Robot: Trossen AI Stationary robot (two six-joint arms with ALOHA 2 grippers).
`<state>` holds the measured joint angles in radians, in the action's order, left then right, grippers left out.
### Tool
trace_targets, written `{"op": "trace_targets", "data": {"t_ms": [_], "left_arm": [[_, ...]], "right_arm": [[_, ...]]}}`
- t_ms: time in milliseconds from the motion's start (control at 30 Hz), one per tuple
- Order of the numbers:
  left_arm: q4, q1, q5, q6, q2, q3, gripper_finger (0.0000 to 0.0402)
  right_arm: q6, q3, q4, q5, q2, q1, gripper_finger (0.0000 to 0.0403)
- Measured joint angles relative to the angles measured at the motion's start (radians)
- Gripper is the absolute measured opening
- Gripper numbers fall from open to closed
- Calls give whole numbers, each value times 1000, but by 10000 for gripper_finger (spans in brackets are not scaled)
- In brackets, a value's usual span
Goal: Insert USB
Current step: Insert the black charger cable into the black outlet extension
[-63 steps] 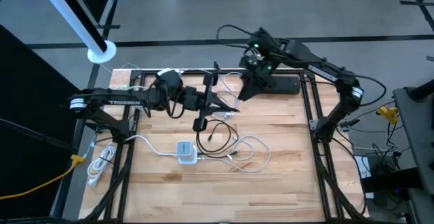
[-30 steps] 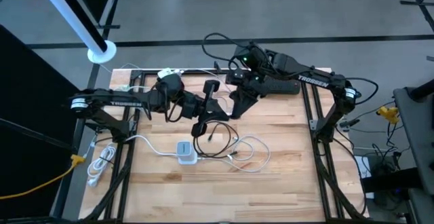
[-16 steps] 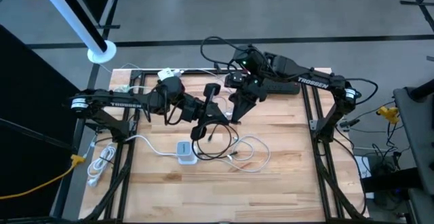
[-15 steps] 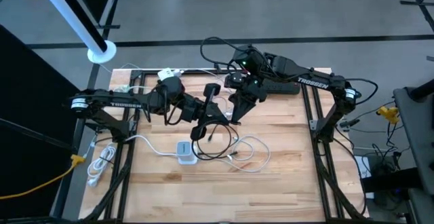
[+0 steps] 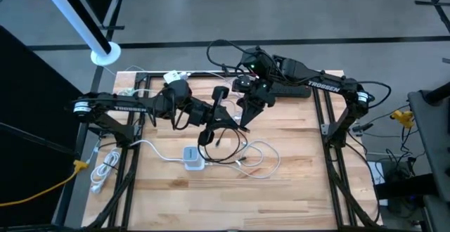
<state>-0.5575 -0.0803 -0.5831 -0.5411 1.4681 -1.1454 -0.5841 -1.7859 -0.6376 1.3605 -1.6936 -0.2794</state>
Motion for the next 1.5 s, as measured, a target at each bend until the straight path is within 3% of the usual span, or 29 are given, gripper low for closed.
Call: {"op": "trace_targets", "data": {"t_ms": [167,467,567,700,900,1033,1200,1500], "left_arm": [[21,-5,2,-25,0,0,2],[33,-10,16,-34,0,1,1],[35,-10,12,-34,1,2,1],[34,-4,-1,-33,1,2,1],[23,-2,-27,-17,-1,1,1],[25,-1,-12,50,-13,1,1],[38,1,76,219,-31,2,15],[34,-10,108,488,-39,2,150]], "right_arm": [[-8,0,0,-1,0,10,48],[-52,0,26,-1,-3,18,149],[-53,0,30,-3,-10,23,163],[-52,0,36,-8,-11,31,138],[-38,0,46,-19,-13,31,21],[-28,0,47,-18,-13,30,19],[-7,0,53,-18,-13,30,19],[57,0,48,-58,-3,18,19]]}}
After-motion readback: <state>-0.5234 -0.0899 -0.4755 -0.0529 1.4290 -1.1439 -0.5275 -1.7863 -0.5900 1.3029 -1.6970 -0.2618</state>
